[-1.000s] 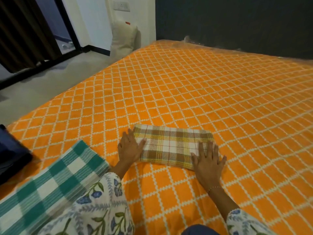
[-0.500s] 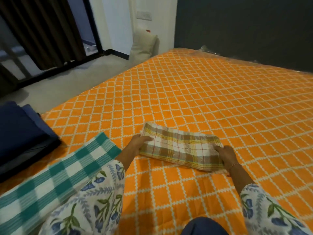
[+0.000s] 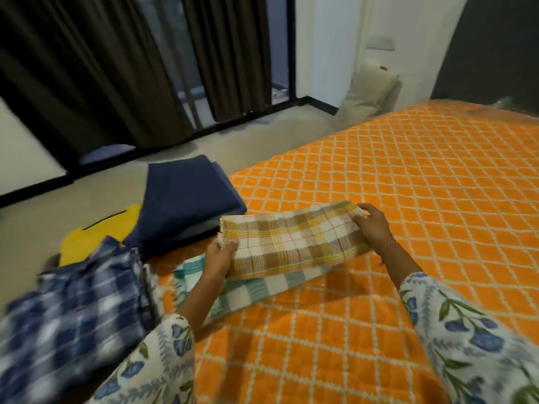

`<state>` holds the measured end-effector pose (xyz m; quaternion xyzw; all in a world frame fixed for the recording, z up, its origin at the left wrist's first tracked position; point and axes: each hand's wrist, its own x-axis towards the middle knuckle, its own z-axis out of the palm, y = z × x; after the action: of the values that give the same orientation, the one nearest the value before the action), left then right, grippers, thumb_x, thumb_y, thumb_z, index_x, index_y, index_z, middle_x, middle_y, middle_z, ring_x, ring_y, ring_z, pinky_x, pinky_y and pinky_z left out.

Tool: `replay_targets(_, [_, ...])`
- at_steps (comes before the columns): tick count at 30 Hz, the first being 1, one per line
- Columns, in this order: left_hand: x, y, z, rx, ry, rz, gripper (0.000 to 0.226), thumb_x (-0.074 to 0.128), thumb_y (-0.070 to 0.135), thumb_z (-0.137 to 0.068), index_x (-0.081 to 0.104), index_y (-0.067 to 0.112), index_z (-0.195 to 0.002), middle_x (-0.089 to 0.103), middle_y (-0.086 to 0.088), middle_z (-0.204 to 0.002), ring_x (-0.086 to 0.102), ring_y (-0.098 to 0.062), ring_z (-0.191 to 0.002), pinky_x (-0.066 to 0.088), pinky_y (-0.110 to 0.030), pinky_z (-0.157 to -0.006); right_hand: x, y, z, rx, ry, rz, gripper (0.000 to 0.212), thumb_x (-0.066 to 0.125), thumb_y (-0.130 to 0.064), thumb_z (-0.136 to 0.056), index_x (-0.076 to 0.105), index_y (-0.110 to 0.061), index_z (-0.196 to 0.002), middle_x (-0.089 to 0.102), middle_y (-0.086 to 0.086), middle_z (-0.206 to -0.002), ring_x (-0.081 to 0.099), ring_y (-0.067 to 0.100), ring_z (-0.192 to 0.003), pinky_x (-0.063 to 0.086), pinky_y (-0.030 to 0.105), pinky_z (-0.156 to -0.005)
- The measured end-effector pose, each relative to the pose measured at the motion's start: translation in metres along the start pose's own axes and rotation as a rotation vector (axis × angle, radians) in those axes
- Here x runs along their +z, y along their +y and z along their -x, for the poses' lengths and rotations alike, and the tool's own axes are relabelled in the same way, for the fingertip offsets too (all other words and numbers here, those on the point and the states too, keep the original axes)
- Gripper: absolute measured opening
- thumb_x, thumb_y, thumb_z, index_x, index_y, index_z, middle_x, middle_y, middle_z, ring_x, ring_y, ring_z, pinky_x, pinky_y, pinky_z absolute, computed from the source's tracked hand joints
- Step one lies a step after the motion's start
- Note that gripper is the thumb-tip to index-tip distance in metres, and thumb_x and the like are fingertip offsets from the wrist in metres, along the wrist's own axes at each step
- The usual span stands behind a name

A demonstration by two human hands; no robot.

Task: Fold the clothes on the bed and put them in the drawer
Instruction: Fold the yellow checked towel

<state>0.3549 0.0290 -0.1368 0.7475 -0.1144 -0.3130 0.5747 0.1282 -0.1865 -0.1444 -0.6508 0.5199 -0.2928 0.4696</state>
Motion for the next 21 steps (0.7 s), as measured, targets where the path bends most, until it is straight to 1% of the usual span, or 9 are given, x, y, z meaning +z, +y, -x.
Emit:
replay_targets(3, [-0.043,-0.014,-0.003,-0.047,0.075,0.031,0.023,0.054,0.012,-0.095,0.055,0.009,-0.118,0.064,-0.009,-0.113,0.064,-0.025,-0.091,0.056,-0.035,-0.075,0.047,-0.018,-0.007,-0.035,-0.102,0.044,0.033,0.056,-0.011,-0.095,0.052,-0.004,-0.127,0.046,0.021,-0.138,0.048,0.040,-0.119,0.044,0.049,-0.093])
replay_targets(5, [-0.060,-0.033,-0.003,-0.105,0.137,-0.021,0.026,0.054,0.011,-0.095,0.052,0.006,-0.121,0.062,-0.010,-0.114,0.062,-0.021,-0.086,0.050,-0.027,-0.061,0.071,-0.012,-0.008,-0.056,-0.187,0.118,0.033,0.055,-0.011,-0.095,0.051,-0.002,-0.127,0.049,0.023,-0.134,0.051,0.039,-0.115,0.046,0.048,-0.089])
replay_targets(9, [-0.064,-0.057,-0.001,-0.133,0.248,-0.193,0.041,0.056,0.009,-0.094,0.042,0.005,-0.133,0.056,-0.016,-0.125,0.055,-0.032,-0.109,0.043,-0.031,-0.078,0.097,0.017,-0.002,-0.104,-0.248,0.420,0.045,0.046,-0.015,-0.101,0.035,-0.003,-0.143,0.047,0.025,-0.138,0.050,0.042,-0.118,0.042,0.047,-0.092])
replay_targets(12, [-0.056,-0.049,-0.006,-0.086,0.308,-0.238,0.039,0.046,0.009,-0.098,0.038,0.010,-0.137,0.057,-0.014,-0.115,0.057,-0.021,-0.084,0.044,-0.025,-0.059,0.100,0.018,-0.004,-0.144,-0.214,0.501,0.041,0.042,-0.014,-0.102,0.038,-0.004,-0.141,0.059,0.030,-0.115,0.057,0.042,-0.091,0.047,0.049,-0.076])
replay_targets(14, [-0.056,-0.046,-0.012,-0.044,0.333,-0.287,0.039,0.043,0.009,-0.099,0.037,0.012,-0.137,0.055,-0.009,-0.102,0.051,-0.011,-0.066,0.036,-0.021,-0.048,0.100,0.017,-0.007,-0.158,-0.176,0.493,0.039,0.042,-0.013,-0.102,0.039,-0.004,-0.140,0.061,0.029,-0.111,0.058,0.042,-0.087,0.048,0.049,-0.073])
replay_targets(16, [-0.057,-0.045,-0.012,-0.080,0.308,-0.405,0.039,0.042,0.010,-0.099,0.035,0.010,-0.138,0.052,-0.007,-0.098,0.049,-0.012,-0.064,0.035,-0.023,-0.047,0.101,0.020,-0.007,-0.167,-0.191,0.516,0.039,0.042,-0.015,-0.102,0.039,-0.004,-0.140,0.060,0.029,-0.112,0.057,0.040,-0.086,0.047,0.048,-0.071])
replay_targets(18, [-0.056,-0.044,-0.005,-0.126,0.285,-0.585,0.043,0.042,0.012,-0.099,0.031,0.009,-0.140,0.054,-0.010,-0.106,0.056,-0.018,-0.076,0.041,-0.026,-0.055,0.103,0.022,-0.004,-0.152,-0.217,0.618,0.040,0.040,-0.019,-0.103,0.037,-0.004,-0.140,0.058,0.027,-0.119,0.056,0.041,-0.095,0.046,0.046,-0.075])
replay_targets(20, [-0.054,-0.040,0.000,-0.069,0.334,-0.800,0.049,0.043,0.013,-0.097,0.026,0.010,-0.143,0.047,-0.013,-0.132,0.053,-0.027,-0.111,0.046,-0.036,-0.082,0.103,0.018,0.003,-0.154,-0.174,0.864,0.045,0.037,-0.027,-0.103,0.032,-0.007,-0.143,0.050,0.022,-0.131,0.048,0.040,-0.116,0.043,0.048,-0.088])
replay_targets(21, [-0.050,-0.036,0.001,0.015,0.369,-0.904,0.051,0.043,0.014,-0.096,0.025,0.012,-0.144,0.040,-0.012,-0.141,0.045,-0.029,-0.123,0.041,-0.040,-0.094,0.102,0.013,0.008,-0.175,-0.134,0.993,0.047,0.036,-0.029,-0.103,0.028,-0.009,-0.144,0.045,0.020,-0.136,0.043,0.039,-0.123,0.041,0.049,-0.093])
